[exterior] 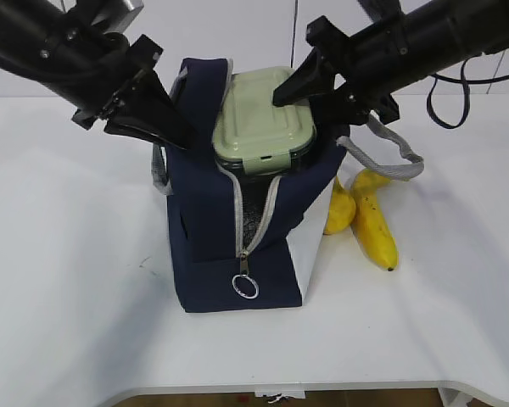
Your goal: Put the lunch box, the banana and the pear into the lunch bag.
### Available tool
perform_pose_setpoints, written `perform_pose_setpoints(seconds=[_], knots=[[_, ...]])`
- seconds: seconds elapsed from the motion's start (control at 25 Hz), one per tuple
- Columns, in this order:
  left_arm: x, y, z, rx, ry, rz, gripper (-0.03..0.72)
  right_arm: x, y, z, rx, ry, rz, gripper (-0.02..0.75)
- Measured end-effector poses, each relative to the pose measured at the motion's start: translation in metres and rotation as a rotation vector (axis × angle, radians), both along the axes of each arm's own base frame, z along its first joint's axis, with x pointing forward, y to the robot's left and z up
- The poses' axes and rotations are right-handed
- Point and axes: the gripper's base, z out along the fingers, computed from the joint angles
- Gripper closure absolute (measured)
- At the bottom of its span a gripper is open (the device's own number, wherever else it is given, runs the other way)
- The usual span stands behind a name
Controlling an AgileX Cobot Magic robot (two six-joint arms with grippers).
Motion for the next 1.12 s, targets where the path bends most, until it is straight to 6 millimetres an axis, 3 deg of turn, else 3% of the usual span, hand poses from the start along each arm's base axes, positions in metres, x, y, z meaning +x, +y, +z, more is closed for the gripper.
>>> perform_pose_setpoints(seconds=[0.44, 0.64, 0.88, 1.12], knots=[[-0.004, -0.006, 0.008, -0.107, 0.012, -0.043, 0.674, -0.001, 0.034, -0.021, -0.017, -0.019, 0.08, 0.368], [-0.004, -0.006, 0.007, -0.098, 0.005, -0.049, 0.674, 0.009, 0.035, -0.036, -0.036, -0.035, 0.044, 0.368], [-0.003, -0.002, 0.0, -0.021, -0.015, -0.076, 0.674, 0.019, 0.039, -0.065, -0.01, 0.023, 0.015, 0.368], [0.001, 0.0, -0.015, 0.037, 0.002, -0.093, 0.675, 0.017, 0.051, -0.065, 0.019, -0.01, 0.041, 0.368]])
